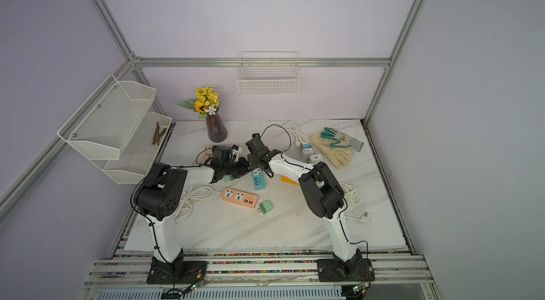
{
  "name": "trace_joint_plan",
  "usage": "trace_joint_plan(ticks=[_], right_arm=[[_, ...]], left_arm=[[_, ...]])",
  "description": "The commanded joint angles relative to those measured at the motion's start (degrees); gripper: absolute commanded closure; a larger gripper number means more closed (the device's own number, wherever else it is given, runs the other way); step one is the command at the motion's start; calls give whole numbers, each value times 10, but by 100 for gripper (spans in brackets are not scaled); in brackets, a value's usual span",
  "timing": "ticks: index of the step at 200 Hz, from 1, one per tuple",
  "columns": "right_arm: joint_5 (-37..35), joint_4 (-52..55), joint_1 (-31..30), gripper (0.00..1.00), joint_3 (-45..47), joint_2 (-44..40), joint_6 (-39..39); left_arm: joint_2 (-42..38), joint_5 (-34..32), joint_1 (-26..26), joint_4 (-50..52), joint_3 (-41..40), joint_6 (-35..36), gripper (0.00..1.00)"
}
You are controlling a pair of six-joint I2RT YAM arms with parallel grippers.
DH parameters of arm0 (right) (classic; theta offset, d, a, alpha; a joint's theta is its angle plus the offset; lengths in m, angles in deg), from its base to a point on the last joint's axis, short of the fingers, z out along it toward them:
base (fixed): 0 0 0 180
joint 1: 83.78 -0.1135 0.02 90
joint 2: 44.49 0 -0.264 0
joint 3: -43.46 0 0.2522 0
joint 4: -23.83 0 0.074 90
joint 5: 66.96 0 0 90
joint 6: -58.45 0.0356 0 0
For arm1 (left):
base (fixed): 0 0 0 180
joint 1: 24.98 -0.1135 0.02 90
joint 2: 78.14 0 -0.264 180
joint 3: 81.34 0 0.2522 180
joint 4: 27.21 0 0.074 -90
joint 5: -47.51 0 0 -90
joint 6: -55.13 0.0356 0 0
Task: Pull the plug off the socket
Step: Remove the plug from the socket.
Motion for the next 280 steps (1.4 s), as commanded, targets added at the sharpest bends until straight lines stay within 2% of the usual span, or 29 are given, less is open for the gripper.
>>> trace_joint_plan(ticks=[1,64,119,280], right_arm=[[8,-42,-2,100,-2,-83,14],[1,-51,3,100,35,-129,14],[39,-75,4,100,34,-132,7],[65,-17,4,100,-59,-108,-50]], left_arm=[[55,-89,-1,153,-33,20,85],[60,-90,0,161,-25,27,85],[68,-91,0,166,-24,29,85],[100,-109,-1,210,-8,41,86]])
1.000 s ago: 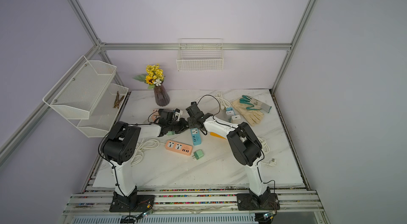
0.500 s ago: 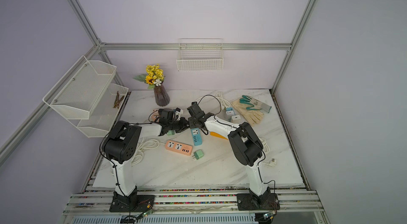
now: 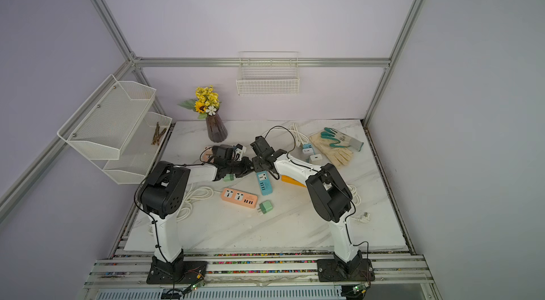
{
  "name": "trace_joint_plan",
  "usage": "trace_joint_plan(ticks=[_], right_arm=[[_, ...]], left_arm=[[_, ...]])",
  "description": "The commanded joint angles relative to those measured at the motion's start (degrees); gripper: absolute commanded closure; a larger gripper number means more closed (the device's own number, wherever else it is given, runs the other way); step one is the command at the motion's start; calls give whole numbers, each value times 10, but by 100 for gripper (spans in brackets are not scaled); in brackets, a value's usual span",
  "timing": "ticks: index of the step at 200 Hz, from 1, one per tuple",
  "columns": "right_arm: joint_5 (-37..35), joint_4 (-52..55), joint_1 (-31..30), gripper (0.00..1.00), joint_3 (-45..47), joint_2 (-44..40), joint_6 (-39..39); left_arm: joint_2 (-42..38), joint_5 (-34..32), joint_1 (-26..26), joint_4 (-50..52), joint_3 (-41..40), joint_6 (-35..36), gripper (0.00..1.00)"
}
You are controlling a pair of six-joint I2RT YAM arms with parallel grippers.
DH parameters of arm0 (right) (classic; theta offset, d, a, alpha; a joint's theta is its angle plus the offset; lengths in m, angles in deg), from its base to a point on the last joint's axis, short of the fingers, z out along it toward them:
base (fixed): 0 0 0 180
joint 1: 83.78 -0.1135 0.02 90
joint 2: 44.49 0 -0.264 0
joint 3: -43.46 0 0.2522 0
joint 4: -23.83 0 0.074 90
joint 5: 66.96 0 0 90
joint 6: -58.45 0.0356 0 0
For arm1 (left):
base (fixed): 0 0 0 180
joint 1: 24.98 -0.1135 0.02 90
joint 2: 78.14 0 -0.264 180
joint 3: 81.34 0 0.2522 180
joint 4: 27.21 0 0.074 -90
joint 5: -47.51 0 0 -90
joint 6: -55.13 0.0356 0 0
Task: Pull the plug off the socket
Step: Remove the plug from the socket.
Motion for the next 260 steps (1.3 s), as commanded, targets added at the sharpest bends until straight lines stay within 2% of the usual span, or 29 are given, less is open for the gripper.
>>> trace_joint_plan(ticks=[1,50,66,92,123,152,182,213,260], right_arm=[[29,-74,-5,100,-96,-55,-11],[40,26,-3,100,-182,1,-39],[28,43,-2,100,-184,7,-34],[18,10,-2,100,-139,-9,-18],[23,-58,0,100,-87,-11,33],[46,-91,-1,100,-86,11,80],[32,-106,-7,100,-75,17,106],[26,-113,-7,100,-62,16,107],[-34,-129,6,100,-42,-9,87]], left_arm=[[75,-127,-8,181,-43,16,86],[79,-124,-7,179,-44,17,87],[68,-120,-8,174,-43,17,87],[23,-101,-14,177,-9,22,81],[-24,-33,-32,144,50,6,77],[-43,9,-41,143,98,17,80],[-69,35,-38,88,47,-17,90],[-61,56,-25,27,-9,-51,94],[-28,27,-21,65,-3,-40,94]])
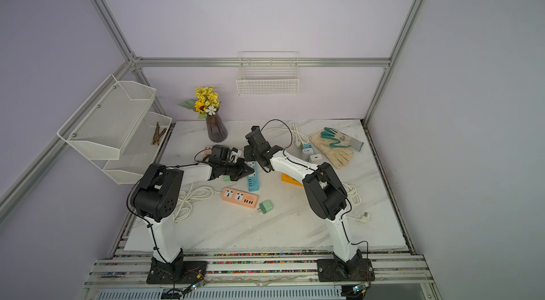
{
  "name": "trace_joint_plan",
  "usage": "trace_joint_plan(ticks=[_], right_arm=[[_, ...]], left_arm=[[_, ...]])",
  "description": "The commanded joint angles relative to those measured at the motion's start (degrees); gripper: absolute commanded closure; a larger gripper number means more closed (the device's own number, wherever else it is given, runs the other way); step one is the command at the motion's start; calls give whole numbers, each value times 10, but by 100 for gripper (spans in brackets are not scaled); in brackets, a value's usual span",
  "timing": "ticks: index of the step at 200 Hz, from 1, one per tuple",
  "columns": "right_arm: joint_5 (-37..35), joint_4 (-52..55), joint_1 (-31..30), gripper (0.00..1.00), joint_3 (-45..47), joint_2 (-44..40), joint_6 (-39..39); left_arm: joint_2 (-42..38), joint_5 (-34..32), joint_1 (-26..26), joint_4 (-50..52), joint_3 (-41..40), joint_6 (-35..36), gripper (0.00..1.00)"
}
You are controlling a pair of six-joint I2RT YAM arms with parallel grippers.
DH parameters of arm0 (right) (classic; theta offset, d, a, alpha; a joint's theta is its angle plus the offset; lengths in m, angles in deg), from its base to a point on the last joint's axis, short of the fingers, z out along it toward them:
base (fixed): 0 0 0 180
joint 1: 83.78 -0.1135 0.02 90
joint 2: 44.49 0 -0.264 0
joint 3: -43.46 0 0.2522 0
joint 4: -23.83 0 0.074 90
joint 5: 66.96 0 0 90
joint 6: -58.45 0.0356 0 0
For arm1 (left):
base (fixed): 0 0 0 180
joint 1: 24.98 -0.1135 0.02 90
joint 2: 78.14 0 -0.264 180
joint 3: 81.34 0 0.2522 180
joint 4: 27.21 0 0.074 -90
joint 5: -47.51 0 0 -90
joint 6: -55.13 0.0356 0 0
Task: Pull the plug off the socket
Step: Remove the plug from the socket, then place the plug at the center of the board.
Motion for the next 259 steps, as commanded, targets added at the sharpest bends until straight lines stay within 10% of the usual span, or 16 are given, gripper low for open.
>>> trace_joint_plan(ticks=[1,73,163,259], right_arm=[[-46,-36,10,100,18,-45,-8],[22,-122,99,99,59,-1,36],[36,-113,132,60,46,33,72],[52,-105,121,39,154,-148,6]], left_arm=[[10,-16,-1,6,10,7,94],[12,-51,-1,64,17,36,90],[-56,-38,-1,116,82,66,71],[-85,-477,-41,400,250,170,50]])
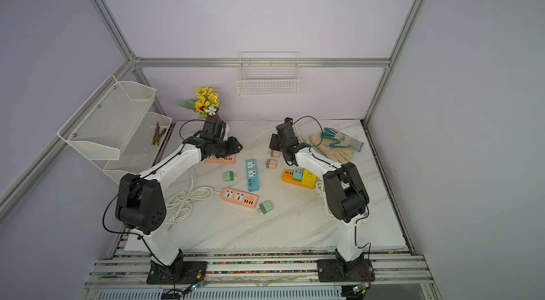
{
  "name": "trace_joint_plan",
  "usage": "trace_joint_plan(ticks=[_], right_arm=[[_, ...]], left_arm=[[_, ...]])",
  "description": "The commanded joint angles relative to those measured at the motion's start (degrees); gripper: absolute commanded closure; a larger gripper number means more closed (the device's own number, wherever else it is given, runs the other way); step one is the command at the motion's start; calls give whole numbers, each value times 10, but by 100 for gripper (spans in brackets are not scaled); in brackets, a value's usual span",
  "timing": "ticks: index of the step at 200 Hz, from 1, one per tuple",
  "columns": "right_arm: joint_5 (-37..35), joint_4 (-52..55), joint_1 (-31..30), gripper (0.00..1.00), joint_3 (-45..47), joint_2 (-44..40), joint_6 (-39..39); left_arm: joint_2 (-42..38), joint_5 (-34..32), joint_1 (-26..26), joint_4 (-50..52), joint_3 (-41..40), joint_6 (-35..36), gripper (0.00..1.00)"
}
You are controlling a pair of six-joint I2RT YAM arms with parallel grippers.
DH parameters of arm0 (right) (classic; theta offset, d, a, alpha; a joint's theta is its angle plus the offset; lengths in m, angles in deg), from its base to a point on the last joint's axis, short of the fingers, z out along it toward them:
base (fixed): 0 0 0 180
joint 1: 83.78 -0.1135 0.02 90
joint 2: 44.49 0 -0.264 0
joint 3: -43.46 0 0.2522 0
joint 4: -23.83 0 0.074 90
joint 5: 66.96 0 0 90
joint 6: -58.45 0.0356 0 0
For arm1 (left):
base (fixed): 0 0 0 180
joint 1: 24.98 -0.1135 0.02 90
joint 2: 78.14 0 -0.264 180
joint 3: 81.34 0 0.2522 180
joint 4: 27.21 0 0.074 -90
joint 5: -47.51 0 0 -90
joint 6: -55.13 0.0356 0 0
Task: Pull the plug off the socket
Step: Place the plug at the center of the board, then remove the plug from the socket.
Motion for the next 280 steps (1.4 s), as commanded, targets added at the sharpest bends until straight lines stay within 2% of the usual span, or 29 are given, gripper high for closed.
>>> trace_joint_plan(ticks=[1,11,14,19,56,71,93,117,142,168,209,239,259,280], right_arm=[[44,-18,-7,39,24,-36,-29],[56,-28,-14,36,36,-46,-33],[57,-30,-16,30,40,-48,-35],[60,-36,-20,28,46,-52,-37],[65,-79,-52,18,83,-63,-52],[64,-83,-62,13,88,-58,-56],[53,-80,-74,9,88,-50,-66],[51,-81,-77,7,88,-43,-71],[49,-86,-80,6,88,-39,-72],[17,-91,-87,6,90,-38,-73],[19,-96,-96,6,85,-28,-77],[7,-102,-102,5,85,-18,-74],[24,-109,-103,6,81,-6,-70],[76,-131,-103,7,79,7,-69]], left_arm=[[10,-172,-31,80,27,0,50],[19,-188,-46,81,31,-34,50],[21,-191,-51,81,32,-44,50],[26,-193,-57,82,32,-67,50],[64,-167,-87,83,46,-219,48],[81,-162,-91,79,65,-238,44],[100,-158,-98,80,87,-276,32],[119,-141,-100,78,115,-301,31],[141,-131,-100,98,144,-332,33],[166,-117,-100,156,181,-369,36],[203,-83,-100,201,230,-396,38],[218,-47,-100,214,220,-442,41],[222,-36,-99,214,221,-451,47],[218,-32,-99,215,223,-452,57]])
